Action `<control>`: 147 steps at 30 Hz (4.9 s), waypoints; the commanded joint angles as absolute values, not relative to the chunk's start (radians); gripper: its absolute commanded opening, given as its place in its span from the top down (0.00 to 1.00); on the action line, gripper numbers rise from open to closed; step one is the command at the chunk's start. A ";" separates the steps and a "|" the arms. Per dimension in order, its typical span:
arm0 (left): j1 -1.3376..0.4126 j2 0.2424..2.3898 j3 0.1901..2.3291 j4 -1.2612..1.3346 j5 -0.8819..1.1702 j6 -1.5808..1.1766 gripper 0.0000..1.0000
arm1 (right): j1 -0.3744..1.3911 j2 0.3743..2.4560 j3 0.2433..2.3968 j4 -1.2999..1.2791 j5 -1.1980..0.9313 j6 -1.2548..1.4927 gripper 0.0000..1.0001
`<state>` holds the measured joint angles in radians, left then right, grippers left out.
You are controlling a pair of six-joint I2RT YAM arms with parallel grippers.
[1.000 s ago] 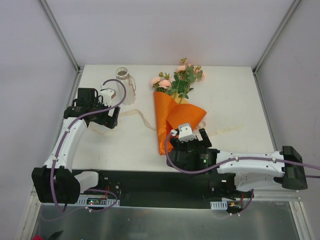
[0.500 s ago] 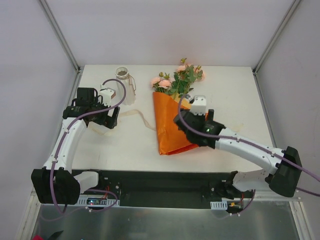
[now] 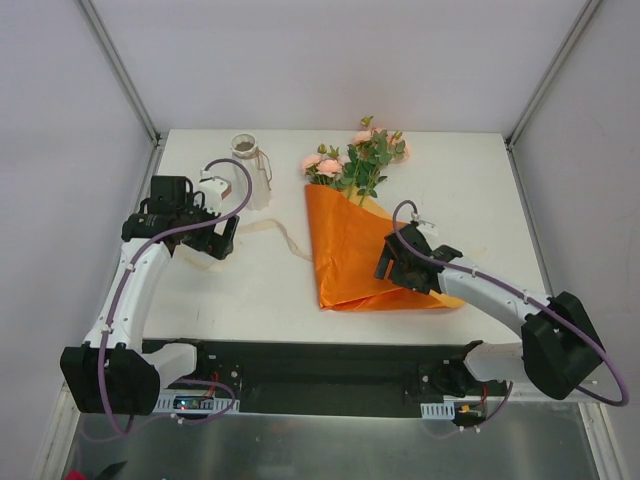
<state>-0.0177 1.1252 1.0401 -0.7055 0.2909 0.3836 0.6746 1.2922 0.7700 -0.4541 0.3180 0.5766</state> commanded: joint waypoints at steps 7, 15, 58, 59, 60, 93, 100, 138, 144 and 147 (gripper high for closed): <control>-0.006 1.114 1.075 -0.750 0.342 0.411 0.01 | 0.571 1.281 0.673 -0.230 0.242 0.566 0.16; -0.006 1.114 1.084 -0.753 0.330 0.411 0.01 | 0.509 1.351 0.666 -0.133 0.166 0.571 0.43; -0.006 1.085 1.313 -0.905 0.350 0.330 0.01 | 0.945 1.332 1.101 -0.285 0.200 -0.008 0.16; -0.006 1.078 1.321 -0.907 0.347 0.333 0.01 | 0.939 1.330 1.101 -0.279 0.184 -0.011 0.15; -0.006 1.075 1.324 -0.910 0.345 0.333 0.01 | 0.937 1.348 1.123 -0.284 0.180 -0.015 0.15; -0.006 0.950 1.483 -0.936 0.083 0.291 0.01 | 1.074 1.823 1.717 -0.281 -0.226 0.072 0.16; -0.006 1.029 1.549 -1.011 0.368 0.319 0.01 | 0.870 1.539 1.533 -0.270 -0.127 0.103 0.15; -0.380 2.068 1.577 -0.563 0.499 0.339 0.20 | 0.333 1.072 1.144 -0.368 -0.120 0.187 0.35; -0.379 2.056 1.559 -0.563 0.554 0.350 0.58 | 0.324 1.081 1.152 -0.359 -0.140 0.207 0.37; -0.379 2.060 1.562 -0.560 0.534 0.362 0.74 | 0.322 1.085 1.164 -0.354 -0.153 0.215 0.37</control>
<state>-0.3790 2.0674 1.5478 -0.5606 0.5167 0.3340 0.3294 1.1000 1.1217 -0.3950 -0.1188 0.1852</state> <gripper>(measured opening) 0.340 0.631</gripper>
